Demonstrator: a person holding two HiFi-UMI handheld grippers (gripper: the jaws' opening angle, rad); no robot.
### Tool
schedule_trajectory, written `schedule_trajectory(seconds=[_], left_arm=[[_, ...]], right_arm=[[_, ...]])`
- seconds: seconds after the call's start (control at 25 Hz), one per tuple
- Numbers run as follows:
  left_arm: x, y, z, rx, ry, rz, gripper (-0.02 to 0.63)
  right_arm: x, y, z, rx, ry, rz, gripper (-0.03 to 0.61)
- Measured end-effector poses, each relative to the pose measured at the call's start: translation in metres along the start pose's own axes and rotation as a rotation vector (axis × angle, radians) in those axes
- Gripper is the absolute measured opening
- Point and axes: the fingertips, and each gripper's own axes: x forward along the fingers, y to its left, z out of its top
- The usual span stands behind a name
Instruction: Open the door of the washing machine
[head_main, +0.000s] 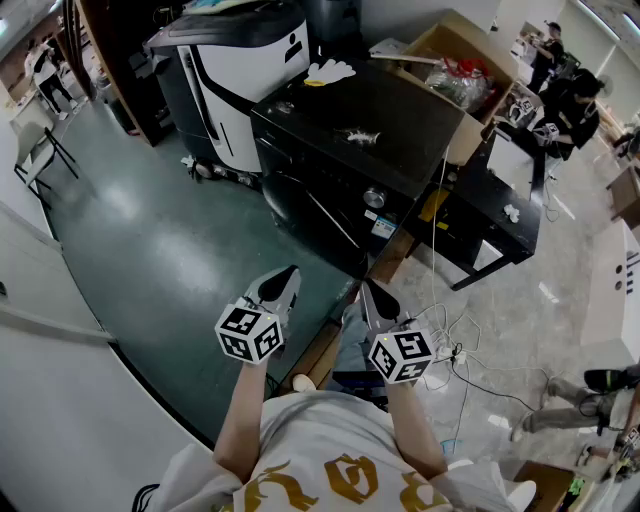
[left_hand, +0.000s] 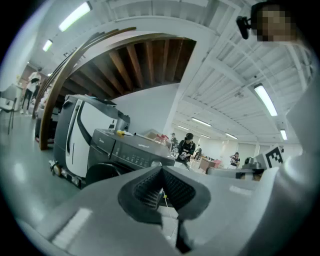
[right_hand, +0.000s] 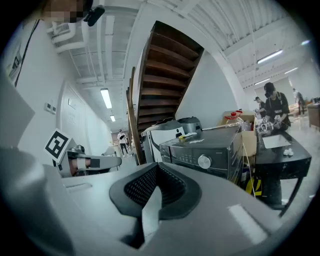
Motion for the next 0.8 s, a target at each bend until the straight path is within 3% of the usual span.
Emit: schedule_trajectory(seconds=[0.36, 0.6, 0.68, 0.8], left_arm=[[0.012, -0.006, -0.019, 0.046, 0.088, -0.007, 0.000], [0.029, 0.010, -0.030, 0.002, 0.127, 0.054, 0.003], [0.038, 0.017, -0.035, -0.019, 0.140, 0.071, 0.047], [0.054, 0.024, -0.039, -0.041, 0.152, 0.087, 0.088]], right_arm=[[-0.002, -0.003, -0.006, 0.013, 0.019, -0.009, 0.020], [0.003, -0.015, -0.012, 0.067, 0.059, -0.003, 0.021], [0.006, -0.019, -0.016, 0.067, 0.086, -0.003, 0.107], [0.009, -0.031, -0.018, 0.049, 0.110, -0.019, 0.118]])
